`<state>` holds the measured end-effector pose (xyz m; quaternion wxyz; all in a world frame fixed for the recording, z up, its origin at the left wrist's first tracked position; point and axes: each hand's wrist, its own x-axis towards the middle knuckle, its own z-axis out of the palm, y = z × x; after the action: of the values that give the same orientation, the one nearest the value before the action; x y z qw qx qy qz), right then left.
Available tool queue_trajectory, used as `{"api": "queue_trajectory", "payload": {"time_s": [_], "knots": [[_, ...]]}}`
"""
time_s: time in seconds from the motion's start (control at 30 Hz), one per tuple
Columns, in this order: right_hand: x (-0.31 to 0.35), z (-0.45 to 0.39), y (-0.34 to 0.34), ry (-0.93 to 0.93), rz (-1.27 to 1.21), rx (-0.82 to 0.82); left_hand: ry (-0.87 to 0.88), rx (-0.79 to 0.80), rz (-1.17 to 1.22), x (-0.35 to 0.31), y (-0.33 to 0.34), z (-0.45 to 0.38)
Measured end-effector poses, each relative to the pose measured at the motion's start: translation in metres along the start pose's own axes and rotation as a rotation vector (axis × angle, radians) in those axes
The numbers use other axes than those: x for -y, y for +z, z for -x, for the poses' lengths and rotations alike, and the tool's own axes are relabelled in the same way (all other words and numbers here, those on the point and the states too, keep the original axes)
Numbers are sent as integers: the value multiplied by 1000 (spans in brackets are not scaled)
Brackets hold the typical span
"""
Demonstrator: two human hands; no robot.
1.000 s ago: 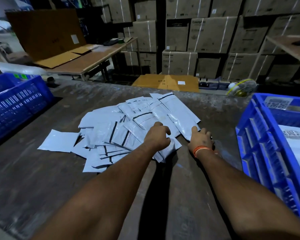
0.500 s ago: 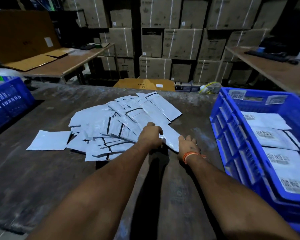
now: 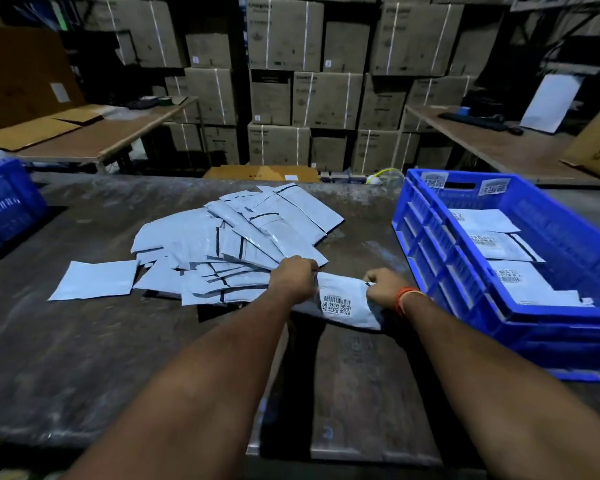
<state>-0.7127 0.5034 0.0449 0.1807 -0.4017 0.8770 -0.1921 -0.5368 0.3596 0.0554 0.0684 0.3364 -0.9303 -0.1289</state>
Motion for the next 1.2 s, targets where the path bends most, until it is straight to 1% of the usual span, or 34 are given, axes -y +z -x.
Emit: {"api": "queue_trajectory", "payload": {"time_s": [0.13, 0.2, 0.3, 0.37, 0.43, 0.5, 0.57, 0.6, 0.67, 0.8, 0.93, 1.07, 1.2], "knots": [[-11, 10, 3, 107, -150, -18, -60, 84, 159, 10, 4, 8], [-19, 11, 13, 141, -190, -3, -92, 115, 157, 15, 12, 14], [-24, 22, 25, 156, -121, -43, -132, 118, 149, 20, 27, 24], [-25, 23, 34, 165, 15, -75, -141, 82, 120, 21, 38, 30], [-28, 20, 46, 152, 112, -179, -166, 2, 71, 20, 49, 37], [-28, 20, 59, 71, 152, -299, -149, -103, 21, 14, 61, 48], [-24, 31, 73, -56, 162, -354, -64, -187, -51, 6, 70, 61], [-21, 37, 79, -105, 164, -346, -30, -197, -78, 2, 74, 66], [-16, 50, 89, -150, 176, -297, -12, -153, -109, -1, 84, 73], [-16, 60, 99, -102, 210, -205, -68, -54, -87, -3, 96, 78], [-21, 66, 102, -113, 270, -180, -107, -44, -16, 0, 98, 87], [-27, 69, 101, -82, 276, -166, -125, -45, 15, 3, 99, 91], [-34, 67, 95, -17, 299, -137, -233, -10, 20, 16, 96, 90]]}}
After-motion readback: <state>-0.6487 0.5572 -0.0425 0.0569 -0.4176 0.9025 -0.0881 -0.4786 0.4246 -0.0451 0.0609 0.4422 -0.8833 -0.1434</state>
